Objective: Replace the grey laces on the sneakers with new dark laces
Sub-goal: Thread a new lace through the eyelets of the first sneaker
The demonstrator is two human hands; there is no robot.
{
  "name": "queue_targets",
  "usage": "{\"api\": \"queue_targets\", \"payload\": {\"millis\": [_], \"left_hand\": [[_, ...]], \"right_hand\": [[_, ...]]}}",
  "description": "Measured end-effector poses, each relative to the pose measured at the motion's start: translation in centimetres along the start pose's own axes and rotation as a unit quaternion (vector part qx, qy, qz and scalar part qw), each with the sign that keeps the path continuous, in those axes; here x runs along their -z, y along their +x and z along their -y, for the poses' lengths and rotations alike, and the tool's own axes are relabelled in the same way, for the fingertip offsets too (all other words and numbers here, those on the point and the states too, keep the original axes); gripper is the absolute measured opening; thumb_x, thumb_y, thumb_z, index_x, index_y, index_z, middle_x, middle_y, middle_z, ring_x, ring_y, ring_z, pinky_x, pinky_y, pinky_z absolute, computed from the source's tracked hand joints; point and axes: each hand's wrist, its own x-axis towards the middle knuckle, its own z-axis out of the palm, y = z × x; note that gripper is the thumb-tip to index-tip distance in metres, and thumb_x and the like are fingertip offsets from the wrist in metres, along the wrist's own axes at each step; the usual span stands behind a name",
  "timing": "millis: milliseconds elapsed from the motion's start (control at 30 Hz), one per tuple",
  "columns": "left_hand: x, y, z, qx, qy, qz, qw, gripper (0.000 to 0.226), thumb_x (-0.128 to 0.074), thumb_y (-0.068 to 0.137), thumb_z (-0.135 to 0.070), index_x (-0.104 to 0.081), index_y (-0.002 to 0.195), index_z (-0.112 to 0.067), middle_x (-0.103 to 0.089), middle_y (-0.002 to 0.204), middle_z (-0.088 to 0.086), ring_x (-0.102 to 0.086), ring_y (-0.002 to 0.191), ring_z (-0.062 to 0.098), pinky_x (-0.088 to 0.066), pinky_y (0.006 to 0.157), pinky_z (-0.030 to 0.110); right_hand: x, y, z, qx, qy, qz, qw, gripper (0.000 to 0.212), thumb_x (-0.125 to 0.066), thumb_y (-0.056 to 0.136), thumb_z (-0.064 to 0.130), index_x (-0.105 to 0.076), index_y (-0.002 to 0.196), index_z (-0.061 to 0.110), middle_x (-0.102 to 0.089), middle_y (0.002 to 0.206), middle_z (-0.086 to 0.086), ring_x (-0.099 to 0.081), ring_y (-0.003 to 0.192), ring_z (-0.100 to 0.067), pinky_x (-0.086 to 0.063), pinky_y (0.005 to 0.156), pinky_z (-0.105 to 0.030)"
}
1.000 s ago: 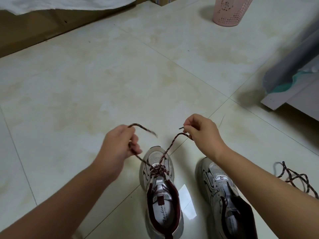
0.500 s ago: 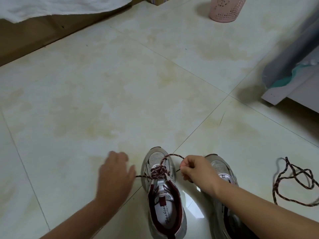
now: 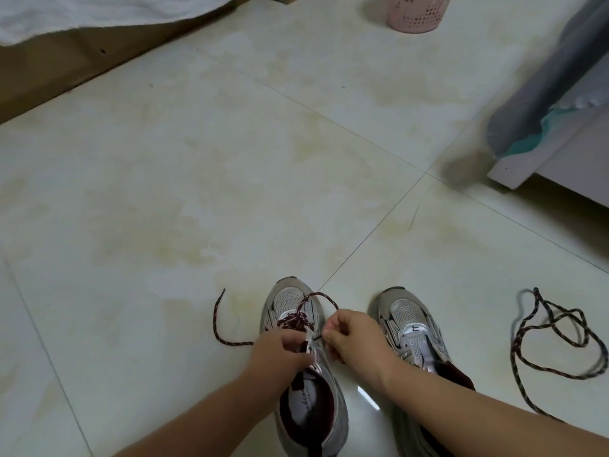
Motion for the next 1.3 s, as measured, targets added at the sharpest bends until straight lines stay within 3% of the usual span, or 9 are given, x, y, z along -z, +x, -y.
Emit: {"api": "queue_targets", "payload": {"millis": [133, 367, 567, 767, 900, 1000, 1067, 1167, 1300], "left_hand": [[0.3, 0.2, 0.4, 0.024, -0.045, 0.014, 0.999, 0.022, -0.068, 0.069, 0.009, -0.073, 0.082, -0.008, -0.067, 0.08, 0.012, -0.061, 0.069, 0.018, -0.049, 0.064, 0.026], [0.6, -0.2, 0.0, 0.008, -0.064, 0.017, 0.998, 0.03, -0.071, 0.071, 0.005, -0.067, 0.07, -0.025, -0.066, 0.08, 0.004, -0.061, 0.069, 0.01, -0.05, 0.062, 0.014], [0.7, -0.4, -0.2, -0.007, -0.031, 0.006, 0.999, 0.027, -0.059, 0.082, -0.002, -0.067, 0.066, -0.022, -0.065, 0.082, 0.002, -0.059, 0.077, 0.011, -0.047, 0.066, 0.014], [0.2, -0.2, 1.2, -0.128, 0.174, -0.036, 0.976, 0.015, -0.065, 0.078, -0.01, -0.075, 0.074, -0.02, -0.056, 0.062, -0.004, -0.048, 0.061, 0.007, -0.034, 0.058, 0.01], [-0.5, 0.3, 1.7, -0.155, 0.227, -0.107, 0.956, 0.015, -0.062, 0.081, -0.014, -0.073, 0.089, -0.019, -0.042, 0.07, -0.018, -0.043, 0.065, -0.002, -0.033, 0.06, 0.005], [-0.8, 0.3, 1.7, -0.139, 0.229, -0.104, 0.958, 0.012, -0.06, 0.083, -0.015, -0.07, 0.082, -0.022, -0.041, 0.074, -0.016, -0.044, 0.07, 0.002, -0.033, 0.06, 0.005], [-0.6, 0.3, 1.7, -0.136, 0.238, -0.086, 0.958, 0.023, -0.059, 0.084, -0.015, -0.056, 0.066, -0.029, -0.041, 0.074, -0.013, -0.041, 0.066, 0.0, -0.032, 0.059, 0.007], [0.2, 0.5, 1.5, -0.132, 0.247, -0.048, 0.959, 0.04, -0.058, 0.082, -0.008, -0.041, 0.054, -0.03, -0.044, 0.069, -0.012, -0.039, 0.062, 0.0, -0.033, 0.057, 0.008], [1.4, 0.5, 0.6, -0.083, 0.18, 0.022, 0.98, 0.036, -0.056, 0.082, -0.002, -0.046, 0.054, -0.022, -0.044, 0.058, -0.008, -0.039, 0.055, 0.001, -0.032, 0.05, 0.008]], "right_hand": [[-0.6, 0.0, 0.1, 0.005, -0.006, -0.015, 1.0, 0.023, -0.058, 0.087, 0.011, -0.053, 0.066, 0.018, -0.058, 0.06, 0.002, -0.05, 0.056, -0.012, -0.045, 0.064, -0.028], [-1.1, -0.2, 0.2, 0.028, -0.054, -0.07, 0.996, 0.025, -0.059, 0.087, 0.017, -0.05, 0.064, 0.023, -0.06, 0.067, 0.002, -0.055, 0.067, -0.015, -0.047, 0.072, -0.03], [-1.2, -0.6, 0.1, 0.039, -0.064, -0.064, 0.995, 0.028, -0.06, 0.087, 0.017, -0.05, 0.063, 0.026, -0.057, 0.064, 0.007, -0.051, 0.064, -0.008, -0.047, 0.071, -0.031], [-1.3, -1.2, 0.3, 0.101, -0.216, 0.007, 0.971, 0.013, -0.056, 0.087, 0.019, -0.058, 0.075, 0.024, -0.059, 0.08, 0.008, -0.054, 0.079, -0.012, -0.043, 0.075, -0.027], [-1.0, -0.9, 0.7, 0.045, -0.147, 0.008, 0.988, 0.025, -0.063, 0.081, 0.015, -0.056, 0.06, 0.027, -0.059, 0.072, 0.007, -0.052, 0.07, -0.007, -0.046, 0.072, -0.025], [-0.6, -1.0, 1.1, 0.081, -0.224, -0.018, 0.971, 0.004, -0.063, 0.082, 0.023, -0.062, 0.08, 0.026, -0.049, 0.09, 0.009, -0.045, 0.093, -0.008, -0.039, 0.086, -0.024], [-0.5, -1.8, 1.5, 0.109, -0.29, -0.051, 0.95, 0.016, -0.058, 0.083, 0.035, -0.046, 0.091, 0.027, -0.038, 0.097, 0.009, -0.037, 0.103, -0.013, -0.031, 0.088, -0.026], [-0.8, -3.2, 1.4, 0.013, -0.263, 0.036, 0.964, 0.034, -0.058, 0.08, 0.042, -0.032, 0.094, 0.024, -0.046, 0.098, 0.005, -0.047, 0.095, -0.019, -0.038, 0.079, -0.029], [-1.7, -3.3, -0.5, -0.109, -0.264, 0.136, 0.949, 0.034, -0.055, 0.081, 0.046, -0.033, 0.09, 0.023, -0.057, 0.107, -0.006, -0.058, 0.096, -0.027, -0.048, 0.075, -0.033]]}}
